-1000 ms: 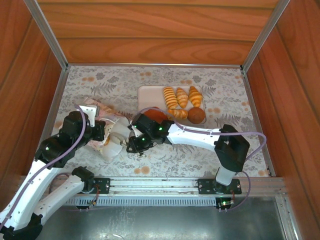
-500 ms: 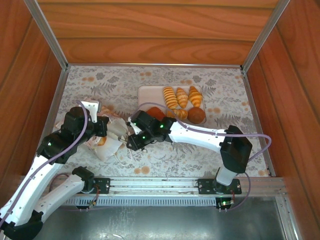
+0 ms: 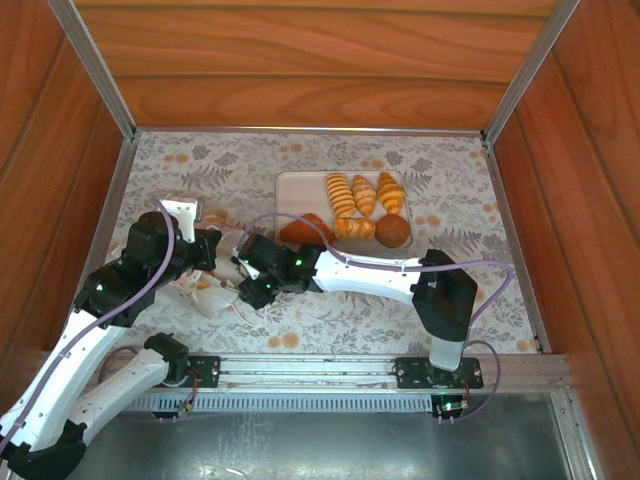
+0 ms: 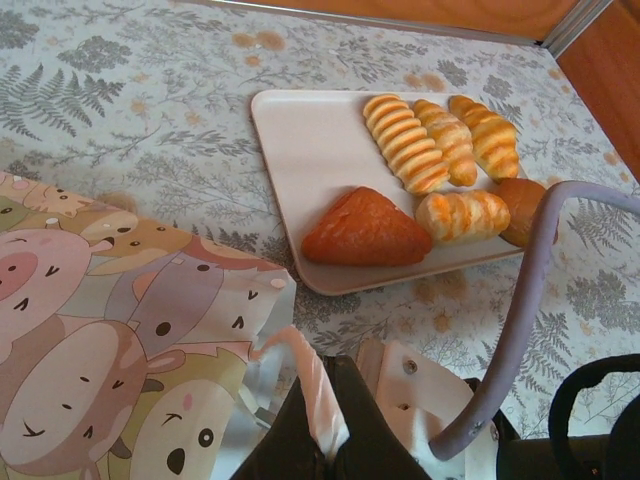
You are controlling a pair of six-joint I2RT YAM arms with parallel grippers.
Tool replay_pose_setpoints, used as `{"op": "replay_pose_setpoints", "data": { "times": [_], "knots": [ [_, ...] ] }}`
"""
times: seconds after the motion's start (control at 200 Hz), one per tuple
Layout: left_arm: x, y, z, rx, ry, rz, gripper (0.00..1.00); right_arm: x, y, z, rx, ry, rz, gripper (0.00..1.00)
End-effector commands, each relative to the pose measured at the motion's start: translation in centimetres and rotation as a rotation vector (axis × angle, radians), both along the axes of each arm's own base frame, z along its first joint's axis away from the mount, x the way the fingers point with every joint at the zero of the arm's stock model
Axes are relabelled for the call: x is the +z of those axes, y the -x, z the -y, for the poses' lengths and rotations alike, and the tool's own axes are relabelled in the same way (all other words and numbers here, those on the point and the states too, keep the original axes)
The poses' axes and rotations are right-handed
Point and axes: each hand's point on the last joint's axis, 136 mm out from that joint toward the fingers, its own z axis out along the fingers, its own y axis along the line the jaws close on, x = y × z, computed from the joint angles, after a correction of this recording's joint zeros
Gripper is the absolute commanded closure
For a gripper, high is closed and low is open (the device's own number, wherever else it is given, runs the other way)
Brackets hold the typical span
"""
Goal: Take the fake bread out of the paper bag
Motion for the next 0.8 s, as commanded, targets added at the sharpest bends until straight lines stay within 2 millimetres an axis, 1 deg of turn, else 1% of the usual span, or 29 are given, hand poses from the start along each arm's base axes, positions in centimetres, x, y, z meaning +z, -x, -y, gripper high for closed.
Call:
{"op": "replay_pose_setpoints", "data": {
  "times": [0.0,0.105,0.215,0.425,0.53,0.66,0.8],
  "knots": [
    [1.7,-0.1,0.0,-0.008,0.005,0.065,1.00,0.8,-0.5,-0.9,0.026,0.001,0.089,0.49],
    [1.7,0.0,-0.1,-0.011,-0.003,0.074,1.00,0.7,-0.4,-0.9,0.032,0.005,0.100,0.49],
    [1.5,0.0,-0.3,-0.004,-0.009,0.077,1.00,1.2,-0.3,-1.1,0.035,-0.010,0.107,0.49],
    [2.0,-0.2,-0.2,-0.017,-0.022,0.087,1.00,1.8,0.0,-1.8,0.053,-0.065,0.108,0.47],
    [2.0,-0.3,0.0,-0.026,-0.024,0.085,1.00,2.0,0.3,-2.4,0.049,-0.117,0.082,0.42],
    [2.0,-0.4,0.3,-0.038,-0.025,0.080,1.00,1.5,0.2,-3.0,0.037,-0.148,0.077,0.37],
    [2.3,-0.3,0.4,-0.039,-0.019,0.083,1.00,0.3,0.0,-3.4,0.045,-0.086,0.070,0.36]
  ]
}}
